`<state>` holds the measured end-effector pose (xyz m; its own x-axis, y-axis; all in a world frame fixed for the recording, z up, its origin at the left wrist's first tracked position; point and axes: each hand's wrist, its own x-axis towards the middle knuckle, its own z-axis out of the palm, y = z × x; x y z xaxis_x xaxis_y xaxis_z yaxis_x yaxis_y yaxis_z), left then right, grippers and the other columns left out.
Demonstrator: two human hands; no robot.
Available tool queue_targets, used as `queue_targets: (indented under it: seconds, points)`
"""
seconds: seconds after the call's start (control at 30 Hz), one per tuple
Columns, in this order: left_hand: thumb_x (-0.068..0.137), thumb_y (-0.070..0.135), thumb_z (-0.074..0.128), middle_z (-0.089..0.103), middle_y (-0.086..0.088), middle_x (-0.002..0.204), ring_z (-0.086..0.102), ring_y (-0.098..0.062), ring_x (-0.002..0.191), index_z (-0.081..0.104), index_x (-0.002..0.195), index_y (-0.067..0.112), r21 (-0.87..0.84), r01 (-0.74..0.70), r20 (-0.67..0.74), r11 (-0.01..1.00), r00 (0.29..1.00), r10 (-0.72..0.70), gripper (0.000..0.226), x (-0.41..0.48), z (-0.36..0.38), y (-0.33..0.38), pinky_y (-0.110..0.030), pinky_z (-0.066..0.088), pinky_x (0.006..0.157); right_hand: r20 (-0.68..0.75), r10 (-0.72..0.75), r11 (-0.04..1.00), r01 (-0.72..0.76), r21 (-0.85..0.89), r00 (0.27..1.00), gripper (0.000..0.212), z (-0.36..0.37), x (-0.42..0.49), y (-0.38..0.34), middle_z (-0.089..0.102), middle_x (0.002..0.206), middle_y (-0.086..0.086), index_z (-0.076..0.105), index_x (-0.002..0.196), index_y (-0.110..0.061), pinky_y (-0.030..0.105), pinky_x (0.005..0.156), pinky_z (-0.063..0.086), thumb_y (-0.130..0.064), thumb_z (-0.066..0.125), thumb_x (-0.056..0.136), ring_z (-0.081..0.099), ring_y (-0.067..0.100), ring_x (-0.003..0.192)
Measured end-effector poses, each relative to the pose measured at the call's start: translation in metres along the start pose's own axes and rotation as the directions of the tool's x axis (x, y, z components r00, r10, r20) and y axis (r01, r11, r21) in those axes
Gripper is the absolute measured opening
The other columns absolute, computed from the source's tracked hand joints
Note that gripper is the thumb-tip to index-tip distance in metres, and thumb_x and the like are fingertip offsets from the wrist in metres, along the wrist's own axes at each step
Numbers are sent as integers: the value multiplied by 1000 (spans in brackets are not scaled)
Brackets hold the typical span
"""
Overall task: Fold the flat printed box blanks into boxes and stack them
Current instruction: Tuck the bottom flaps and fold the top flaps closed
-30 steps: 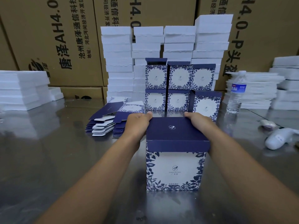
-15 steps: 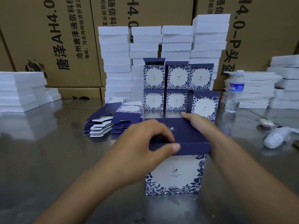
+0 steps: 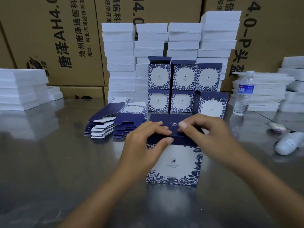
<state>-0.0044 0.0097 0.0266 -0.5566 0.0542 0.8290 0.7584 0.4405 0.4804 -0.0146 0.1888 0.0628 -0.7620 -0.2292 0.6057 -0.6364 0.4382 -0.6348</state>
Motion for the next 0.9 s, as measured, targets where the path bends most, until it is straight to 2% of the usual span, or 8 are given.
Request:
queue_targets:
  seconds: [0.1, 0.17, 0.3, 0.4, 0.47, 0.57, 0.67, 0.9]
  points:
    - [77, 22, 70, 67, 13, 92, 60, 3, 101, 66, 84, 32, -81, 62, -25, 995, 998, -64, 13, 4, 9, -5, -12, 42, 88, -75, -143, 988, 137, -76, 987, 3, 8, -5, 13, 67, 86, -16, 61, 76, -40, 14, 81, 45, -42, 63, 77, 60, -1, 92]
    - [79, 23, 68, 66, 12, 90, 60, 3, 98, 65, 82, 33, -87, 84, -34, 993, 996, -87, 11, 8, 14, -7, -11, 42, 86, -114, -167, 985, 160, -69, 979, 6, 12, -2, 21, 63, 87, -22, 57, 77, -43, 16, 86, 44, -42, 62, 75, 58, -4, 98]
    - [80, 21, 66, 65, 12, 87, 60, -2, 97, 66, 81, 25, -57, 87, -68, 995, 994, -91, 4, 13, 22, -16, -17, 45, 86, -147, -221, 969, 199, -147, 964, 12, 20, 7, 34, 60, 89, -27, 64, 78, -27, 29, 85, 49, -39, 65, 80, 60, 3, 99]
    - [80, 22, 65, 66, 11, 87, 61, -5, 98, 69, 82, 17, -36, 104, -82, 994, 991, -107, 6, 17, 27, -23, -23, 46, 87, -184, -255, 949, 209, -237, 949, 17, 25, 14, 38, 61, 89, -19, 68, 80, -15, 38, 81, 52, -30, 62, 82, 63, 11, 97]
    - [81, 19, 67, 66, 11, 87, 61, -5, 98, 70, 82, 17, -45, 114, -70, 992, 991, -117, 3, 20, 28, -27, -21, 45, 87, -226, -248, 956, 199, -216, 942, 17, 29, 15, 42, 61, 91, -17, 70, 82, -12, 40, 82, 52, -28, 63, 82, 64, 15, 98]
    - [83, 13, 69, 68, 11, 90, 60, -1, 98, 68, 82, 28, -98, 129, -15, 987, 991, -131, 15, 24, 23, -31, -14, 43, 87, -324, -248, 966, 207, -155, 913, 21, 34, 13, 49, 64, 94, -13, 72, 86, -11, 33, 88, 49, -30, 65, 82, 63, 15, 101]
    - [84, 14, 65, 69, 13, 95, 60, 3, 102, 69, 87, 30, -145, 150, 68, 978, 988, -141, 17, 27, 14, -34, -10, 40, 89, -389, -278, 958, 228, -172, 878, 22, 35, 12, 51, 66, 95, -9, 74, 90, -13, 27, 90, 48, -31, 66, 78, 64, 14, 98]
    - [87, 29, 54, 67, 14, 105, 55, 4, 114, 65, 101, 29, -150, 97, 123, 984, 989, -79, 18, 26, 10, -42, -11, 38, 96, -391, -304, 950, 248, -188, 868, 14, 33, 12, 55, 64, 94, -12, 74, 88, -9, 21, 92, 47, -17, 64, 83, 64, 11, 96]
